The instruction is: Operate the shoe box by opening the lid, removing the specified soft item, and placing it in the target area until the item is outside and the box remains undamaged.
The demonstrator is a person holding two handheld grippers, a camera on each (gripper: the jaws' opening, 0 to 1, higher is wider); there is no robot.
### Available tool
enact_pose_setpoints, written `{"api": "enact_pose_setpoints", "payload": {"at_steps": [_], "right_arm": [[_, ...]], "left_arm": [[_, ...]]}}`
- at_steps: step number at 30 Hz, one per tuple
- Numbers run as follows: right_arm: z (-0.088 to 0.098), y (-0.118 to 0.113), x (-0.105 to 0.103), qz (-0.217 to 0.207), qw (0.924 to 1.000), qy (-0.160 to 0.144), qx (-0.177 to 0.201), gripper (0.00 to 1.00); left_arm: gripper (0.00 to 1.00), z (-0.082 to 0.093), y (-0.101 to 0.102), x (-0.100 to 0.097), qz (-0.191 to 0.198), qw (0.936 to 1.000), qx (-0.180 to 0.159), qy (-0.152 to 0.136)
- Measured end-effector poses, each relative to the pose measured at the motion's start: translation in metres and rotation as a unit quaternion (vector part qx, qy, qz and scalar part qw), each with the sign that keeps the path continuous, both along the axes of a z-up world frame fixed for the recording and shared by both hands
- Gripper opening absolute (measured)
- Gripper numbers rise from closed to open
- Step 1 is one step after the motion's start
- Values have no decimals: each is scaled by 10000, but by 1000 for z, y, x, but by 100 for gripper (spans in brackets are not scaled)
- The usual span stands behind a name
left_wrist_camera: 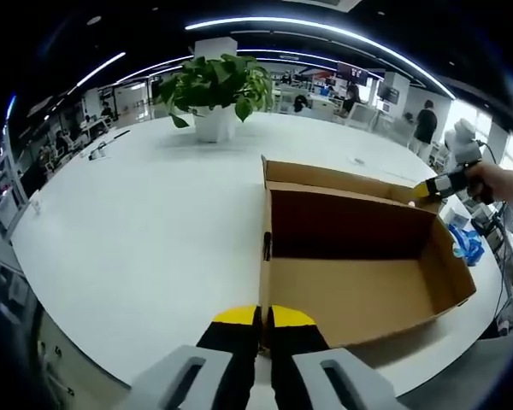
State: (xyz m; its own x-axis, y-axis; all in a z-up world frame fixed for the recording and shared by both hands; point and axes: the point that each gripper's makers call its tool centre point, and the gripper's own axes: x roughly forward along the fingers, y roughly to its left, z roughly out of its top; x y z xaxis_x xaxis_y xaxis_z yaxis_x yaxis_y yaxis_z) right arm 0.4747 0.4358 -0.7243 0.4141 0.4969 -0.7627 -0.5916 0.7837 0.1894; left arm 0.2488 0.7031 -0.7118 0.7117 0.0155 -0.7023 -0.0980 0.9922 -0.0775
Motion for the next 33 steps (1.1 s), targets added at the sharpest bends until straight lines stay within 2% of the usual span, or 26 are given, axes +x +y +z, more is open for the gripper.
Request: {"api": "enact_pose_setpoints", "payload": {"at_steps": [4, 6, 10, 13, 17, 24, 33], "right_arm": [[-2, -6, -2, -104, 9999, 83, -72, 15], [-3, -12, 0, -236, 9995, 31, -194, 18], [-3, -10, -3, -393, 9989, 219, -107, 15], [-3, -10, 1, -449, 9987, 134, -215, 17], [-6, -7, -3, -870, 9945, 586, 53, 11], [-6, -9, -2, -933, 9938, 608, -76, 5], [7, -11, 2, -1110, 9925, 497, 78, 0]], "left_arm": [[2, 0, 0, 0, 13, 10000, 12, 5], [2, 0, 0, 0, 28, 10000, -12, -7], [2, 0, 0, 0, 33, 10000, -5, 1], [2, 0, 0, 0, 46, 10000, -12, 6], [2, 0, 0, 0, 59, 10000, -6, 1], [2, 0, 0, 0, 69, 10000, -4, 13], [1, 0, -1, 0, 82, 10000, 3, 25]]}}
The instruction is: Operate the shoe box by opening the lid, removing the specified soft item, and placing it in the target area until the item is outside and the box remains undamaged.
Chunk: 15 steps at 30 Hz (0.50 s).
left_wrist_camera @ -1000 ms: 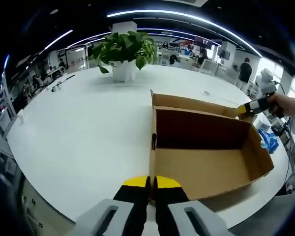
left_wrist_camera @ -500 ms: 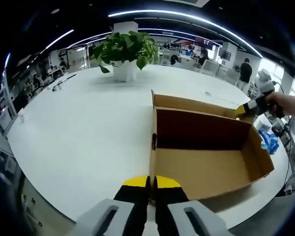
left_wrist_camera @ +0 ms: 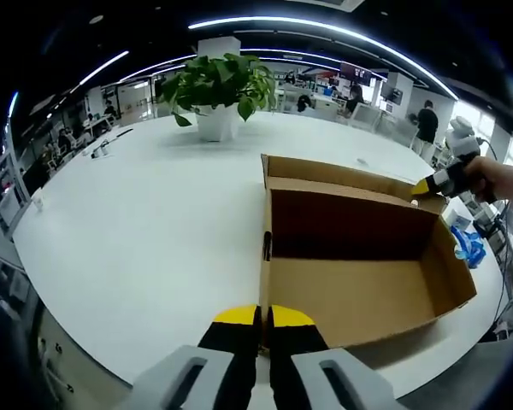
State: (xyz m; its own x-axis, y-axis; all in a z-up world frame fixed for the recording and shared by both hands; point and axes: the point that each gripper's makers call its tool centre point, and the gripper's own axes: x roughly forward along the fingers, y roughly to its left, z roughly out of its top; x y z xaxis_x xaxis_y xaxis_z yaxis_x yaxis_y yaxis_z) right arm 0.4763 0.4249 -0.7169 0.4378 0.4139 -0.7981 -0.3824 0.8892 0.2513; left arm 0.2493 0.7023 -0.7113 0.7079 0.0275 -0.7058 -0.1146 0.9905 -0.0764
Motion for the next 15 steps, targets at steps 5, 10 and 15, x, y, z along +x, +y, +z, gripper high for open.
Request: {"api": "enact_pose_setpoints", "payload": {"at_steps": [5, 10, 15], "right_arm": [[6, 0, -4, 37, 10000, -79, 0, 0], [12, 0, -1, 80, 9998, -184, 8, 0], [14, 1, 1, 155, 9995, -274, 10, 0]], "left_arm": [[1, 0, 0, 0, 1, 10000, 15, 2], [1, 0, 0, 0, -7, 10000, 16, 0], [1, 0, 0, 0, -8, 10000, 16, 3]]}}
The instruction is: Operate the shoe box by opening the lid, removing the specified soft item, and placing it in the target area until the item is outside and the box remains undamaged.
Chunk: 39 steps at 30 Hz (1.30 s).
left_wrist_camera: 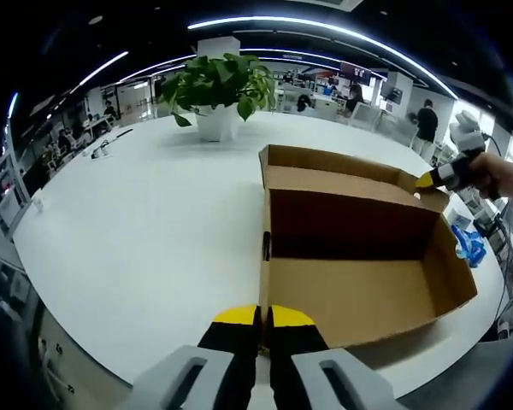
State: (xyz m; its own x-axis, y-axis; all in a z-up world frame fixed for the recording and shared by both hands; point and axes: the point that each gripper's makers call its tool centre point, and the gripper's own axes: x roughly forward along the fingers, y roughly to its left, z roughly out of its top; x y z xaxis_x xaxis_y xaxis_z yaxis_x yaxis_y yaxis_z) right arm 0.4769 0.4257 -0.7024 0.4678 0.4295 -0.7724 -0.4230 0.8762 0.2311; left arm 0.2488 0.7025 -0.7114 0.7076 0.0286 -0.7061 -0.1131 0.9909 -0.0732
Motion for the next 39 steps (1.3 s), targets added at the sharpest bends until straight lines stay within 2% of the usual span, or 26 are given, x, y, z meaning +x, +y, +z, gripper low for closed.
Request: {"api": "enact_pose_setpoints", "payload": {"at_steps": [6, 17, 25, 31, 39], "right_arm": [[13, 3, 1, 70, 9997, -201, 152, 0], [29, 5, 1, 86, 9984, -397, 396, 0], [38, 4, -4, 194, 9975, -528, 422, 0], [45, 3, -9, 385, 9965, -684, 289, 0], [59, 5, -13, 446, 9949, -799, 423, 0]], "left_arm": [[2, 0, 1, 0, 18, 10000, 13, -1], [2, 0, 1, 0, 19, 10000, 8, 8], [1, 0, 0, 0, 17, 10000, 18, 20], [1, 0, 0, 0, -3, 10000, 64, 25], [1, 0, 0, 1, 17, 10000, 76, 42]]}}
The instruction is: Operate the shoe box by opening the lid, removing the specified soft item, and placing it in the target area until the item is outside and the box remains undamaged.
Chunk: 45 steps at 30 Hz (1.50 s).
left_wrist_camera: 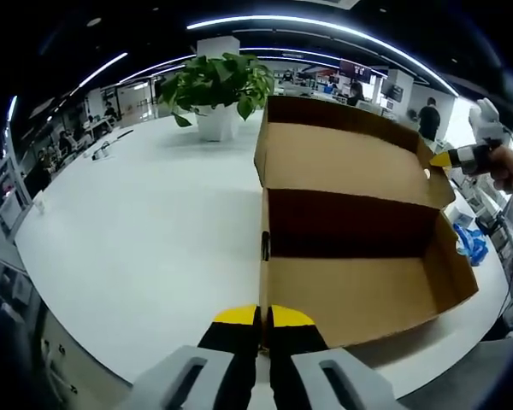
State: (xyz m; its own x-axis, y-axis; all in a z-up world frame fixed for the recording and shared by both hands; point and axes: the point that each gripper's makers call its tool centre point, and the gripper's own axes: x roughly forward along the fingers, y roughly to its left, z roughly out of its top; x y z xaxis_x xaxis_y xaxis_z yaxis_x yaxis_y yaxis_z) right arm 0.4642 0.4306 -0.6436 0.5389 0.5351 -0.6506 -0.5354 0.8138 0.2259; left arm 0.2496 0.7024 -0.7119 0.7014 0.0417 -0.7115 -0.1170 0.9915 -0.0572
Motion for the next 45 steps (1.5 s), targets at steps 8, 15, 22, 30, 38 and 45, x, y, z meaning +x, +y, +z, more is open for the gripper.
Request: {"api": "enact_pose_setpoints", "payload": {"at_steps": [8, 15, 22, 30, 38, 45], "right_arm": [[17, 2, -10, 200, 9993, -294, 59, 0], [26, 3, -19, 358, 9980, -526, -9, 0], [32, 2, -32, 431, 9969, -656, 27, 0], [36, -1, -49, 487, 9951, -865, 42, 0], [35, -2, -63, 490, 9920, -1164, -61, 0], [32, -4, -74, 543, 9909, -1229, -80, 0]], "left_arm": [[1, 0, 0, 0, 31, 10000, -6, -6], [1, 0, -1, 1, 61, 10000, -33, -22], [1, 1, -1, 0, 66, 10000, -30, -26], [2, 1, 0, 1, 70, 10000, -43, -53], [2, 0, 0, 1, 94, 9999, -68, -97], [2, 1, -1, 0, 104, 9999, -68, -118]]}}
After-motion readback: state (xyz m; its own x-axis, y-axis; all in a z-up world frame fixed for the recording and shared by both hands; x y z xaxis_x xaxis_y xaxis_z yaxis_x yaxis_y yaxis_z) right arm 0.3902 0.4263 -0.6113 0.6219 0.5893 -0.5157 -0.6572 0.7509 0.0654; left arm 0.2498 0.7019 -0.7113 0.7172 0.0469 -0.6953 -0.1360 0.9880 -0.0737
